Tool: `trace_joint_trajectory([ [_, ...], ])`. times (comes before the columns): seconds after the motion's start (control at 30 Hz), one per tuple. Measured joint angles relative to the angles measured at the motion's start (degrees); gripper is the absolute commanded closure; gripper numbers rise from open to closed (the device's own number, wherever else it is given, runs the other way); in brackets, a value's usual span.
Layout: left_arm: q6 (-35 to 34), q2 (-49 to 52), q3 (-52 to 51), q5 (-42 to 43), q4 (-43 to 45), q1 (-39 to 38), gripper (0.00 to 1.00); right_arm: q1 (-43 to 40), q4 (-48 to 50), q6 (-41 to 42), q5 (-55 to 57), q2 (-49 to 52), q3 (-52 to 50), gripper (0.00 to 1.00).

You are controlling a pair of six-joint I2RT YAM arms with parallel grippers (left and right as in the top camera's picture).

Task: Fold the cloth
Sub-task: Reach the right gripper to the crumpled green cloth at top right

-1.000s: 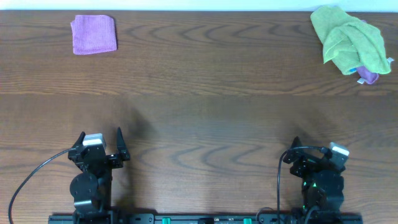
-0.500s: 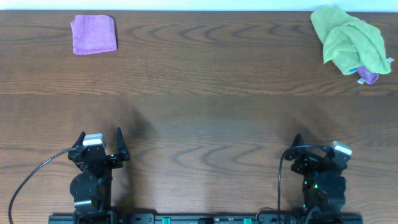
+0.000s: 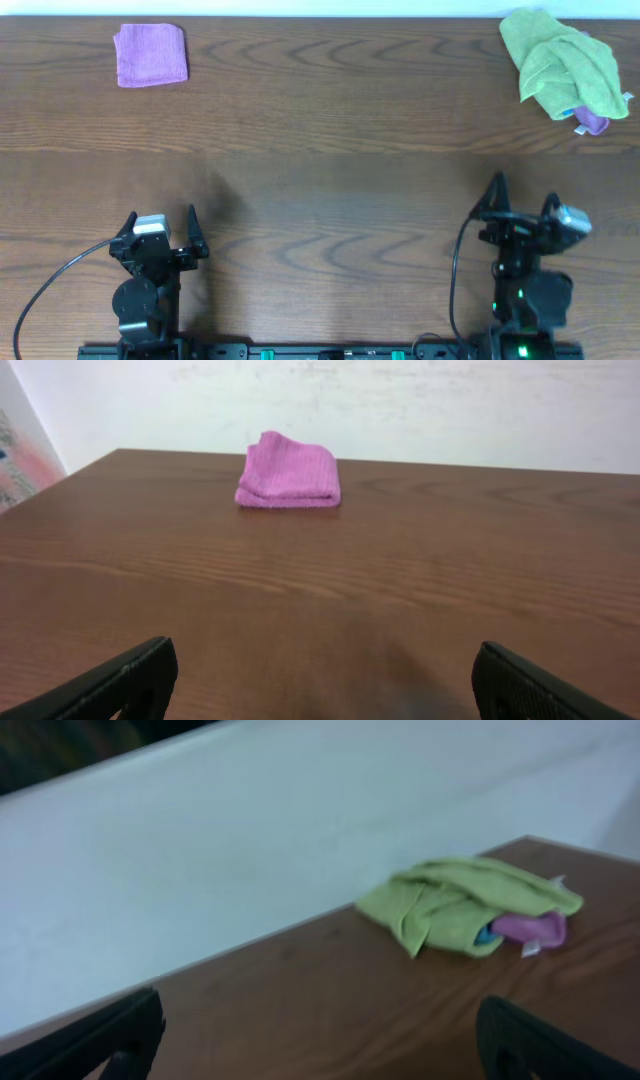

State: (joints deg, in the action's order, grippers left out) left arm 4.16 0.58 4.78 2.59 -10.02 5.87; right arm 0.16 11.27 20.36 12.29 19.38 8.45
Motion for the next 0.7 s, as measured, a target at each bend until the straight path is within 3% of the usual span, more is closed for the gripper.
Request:
trace_joint_trajectory([
  [0.17, 0.2, 0.0, 0.0, 0.0, 0.1, 0.0, 0.04, -2.7, 2.1, -0.6, -7.3, 21.0, 7.5, 0.01],
  [0.33, 0.2, 0.0, 0.0, 0.0, 0.1, 0.0, 0.05, -4.1, -5.1, -5.7, -12.5, 39.0, 23.5, 0.01],
  [0.7, 0.2, 0.0, 0.0, 0.0, 0.1, 0.0, 0.05, -10.2, -18.2, -16.9, -10.1, 68.5, 50.6, 0.01],
])
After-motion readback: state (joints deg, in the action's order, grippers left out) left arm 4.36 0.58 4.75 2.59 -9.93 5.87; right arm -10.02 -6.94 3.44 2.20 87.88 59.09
